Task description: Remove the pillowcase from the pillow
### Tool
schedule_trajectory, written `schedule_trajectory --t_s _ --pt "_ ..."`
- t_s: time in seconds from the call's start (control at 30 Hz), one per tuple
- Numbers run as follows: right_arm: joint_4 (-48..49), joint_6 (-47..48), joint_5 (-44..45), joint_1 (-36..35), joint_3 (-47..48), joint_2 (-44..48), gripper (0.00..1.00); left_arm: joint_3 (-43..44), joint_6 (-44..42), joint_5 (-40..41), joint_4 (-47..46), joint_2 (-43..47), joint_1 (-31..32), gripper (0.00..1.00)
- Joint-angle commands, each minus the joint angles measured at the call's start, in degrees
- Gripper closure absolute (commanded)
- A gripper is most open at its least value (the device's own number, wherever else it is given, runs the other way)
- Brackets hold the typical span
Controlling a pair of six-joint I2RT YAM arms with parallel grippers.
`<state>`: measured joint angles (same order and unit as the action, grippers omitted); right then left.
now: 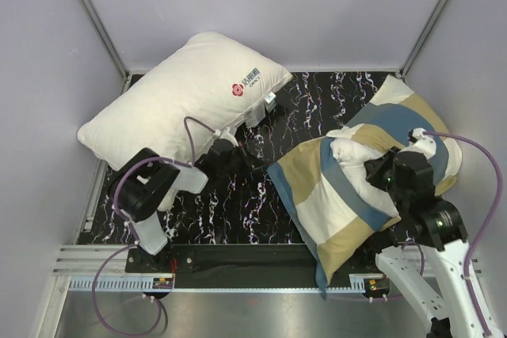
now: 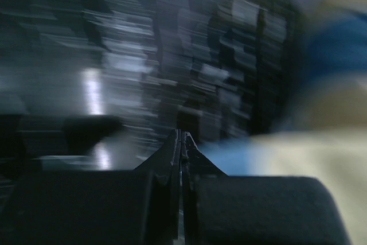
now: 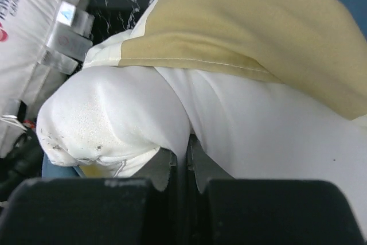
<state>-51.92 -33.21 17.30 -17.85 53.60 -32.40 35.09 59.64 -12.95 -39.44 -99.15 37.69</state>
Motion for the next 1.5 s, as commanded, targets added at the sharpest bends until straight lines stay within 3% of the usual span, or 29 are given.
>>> schedule_trajectory --t_s 0.0,0.2,0.43,0.5,0.53,0.57,0.63,0.7,0.87,1.23,1.27,1.33,1.37,1.47 --pt "-1.3 2.0 9.0 1.1 6.2 3.1 1.0 -0.3 -4.6 9.5 10.9 -3.1 -3.1 1.0" --pt "3.8 1.3 3.6 1.1 4.0 0.9 1.0 2.7 -7.4 11.2 15.3 -0.4 -0.8 1.0" --pt "18.1 1.3 -2.9 1.1 -4.1 -6.0 1.0 10.6 -15.8 23.5 35.1 18.1 11.5 1.0" --pt "22.2 1.4 -4.2 1.1 -5.2 -9.9 1.0 11.0 -15.8 26.7 37.1 22.5 13.7 0.85" --pt "23.4 1.3 -5.9 1.1 -5.4 -11.4 1.0 11.1 -15.7 28.0 38.4 24.4 15.9 0.72" --pt "24.9 1.2 -6.6 1.1 -6.0 -13.9 1.0 11.0 -15.6 28.2 38.6 27.8 17.1 0.47" --pt "29.1 0.7 -8.3 1.1 -6.5 -17.3 1.0 10.6 -14.3 26.9 38.7 29.5 20.1 0.24" --pt "32.1 0.3 -8.9 1.1 -7.2 -19.5 1.0 10.3 -12.5 25.5 38.6 30.1 21.9 0.11" --pt "35.9 -0.7 -11.1 0.9 -8.6 -23.6 1.0 8.9 -9.5 21.0 34.1 26.7 25.7 0.02" --pt "35.4 -1.2 -11.0 0.7 -12.4 -20.3 1.0 8.6 -5.4 11.4 15.6 15.3 26.4 0.01" --pt "35.4 -1.2 -11.1 0.7 -12.6 -20.1 1.0 8.5 -4.9 10.6 14.0 14.4 26.4 0.04" --pt "35.1 -1.2 -11.2 0.7 -13.0 -19.8 1.0 8.1 -3.6 8.1 8.9 13.0 26.5 0.19" --pt "35.1 -1.2 -11.3 0.7 -13.2 -19.9 1.0 7.9 -2.9 7.3 7.1 11.5 26.5 0.43" --pt "35.1 -0.8 -11.8 0.7 -13.2 -20.2 1.0 6.7 -0.5 5.7 1.9 9.7 26.2 0.79"
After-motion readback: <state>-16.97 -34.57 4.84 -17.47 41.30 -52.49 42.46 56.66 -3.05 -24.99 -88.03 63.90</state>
